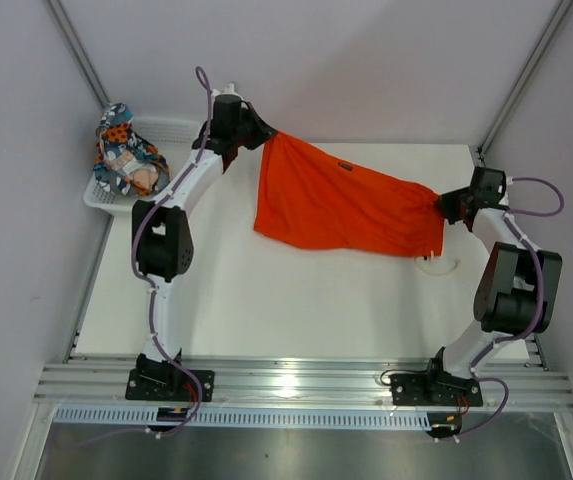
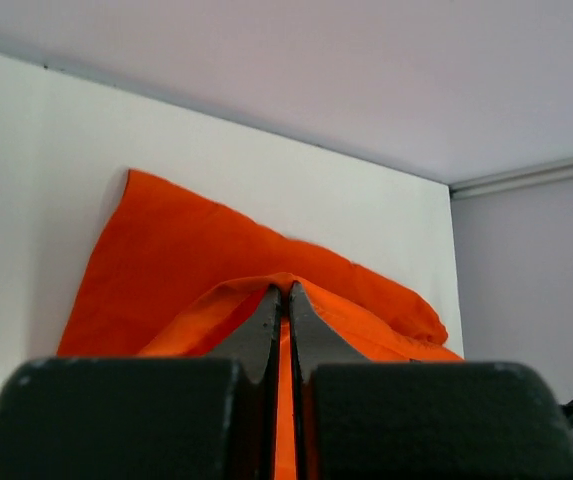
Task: Fold and stack the shorts
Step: Fold the shorts
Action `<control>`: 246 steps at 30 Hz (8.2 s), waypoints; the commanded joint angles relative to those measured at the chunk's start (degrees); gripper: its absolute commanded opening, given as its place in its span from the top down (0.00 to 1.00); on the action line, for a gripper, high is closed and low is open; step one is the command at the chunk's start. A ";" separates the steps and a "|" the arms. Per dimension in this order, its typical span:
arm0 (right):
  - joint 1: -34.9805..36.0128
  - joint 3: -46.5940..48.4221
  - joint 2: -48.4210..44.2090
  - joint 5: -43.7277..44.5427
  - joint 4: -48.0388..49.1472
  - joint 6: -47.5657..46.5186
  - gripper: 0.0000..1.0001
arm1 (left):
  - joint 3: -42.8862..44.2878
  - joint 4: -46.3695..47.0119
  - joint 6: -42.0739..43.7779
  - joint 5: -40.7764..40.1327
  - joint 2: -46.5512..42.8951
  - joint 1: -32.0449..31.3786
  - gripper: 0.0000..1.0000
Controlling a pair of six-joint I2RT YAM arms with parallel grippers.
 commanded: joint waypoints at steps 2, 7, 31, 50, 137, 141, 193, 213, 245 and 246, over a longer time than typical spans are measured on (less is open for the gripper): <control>-0.80 2.48 5.83 -0.04 16.37 -0.98 1.00 | 9.18 3.83 -1.75 -2.24 7.41 1.82 1.00; -0.98 8.11 14.37 0.22 24.47 -0.53 1.00 | 9.27 14.09 -3.34 -2.07 12.00 1.91 1.00; 6.49 1.44 0.50 2.19 12.45 -21.01 0.14 | -28.22 11.21 1.14 1.09 -14.70 1.64 0.01; 10.45 -0.07 13.41 -8.92 11.49 -20.49 0.64 | -32.04 9.20 6.68 5.76 -9.88 -3.28 0.10; 0.43 -16.85 -7.33 -9.00 14.56 -18.73 0.09 | -9.53 -24.02 15.91 -17.09 -3.02 0.41 0.38; -0.80 -17.28 -4.70 -11.02 15.79 -17.06 0.08 | -10.15 -24.55 16.00 -17.10 -5.83 0.41 0.34; 15.72 -29.16 -9.01 -10.06 22.03 -15.47 0.01 | -18.15 -5.21 18.81 2.15 -4.69 -22.35 0.35; 17.65 -25.29 0.24 -11.64 19.84 -14.51 0.04 | -18.15 -5.74 19.51 -2.59 1.55 -28.24 0.37; 20.99 -40.14 7.87 -20.52 53.31 2.71 0.12 | -17.97 -6.62 19.34 -7.25 7.70 -29.91 0.37; 20.99 -39.97 8.83 -20.69 55.15 2.98 0.13 | -17.97 -6.53 19.34 -6.47 7.70 -29.91 0.37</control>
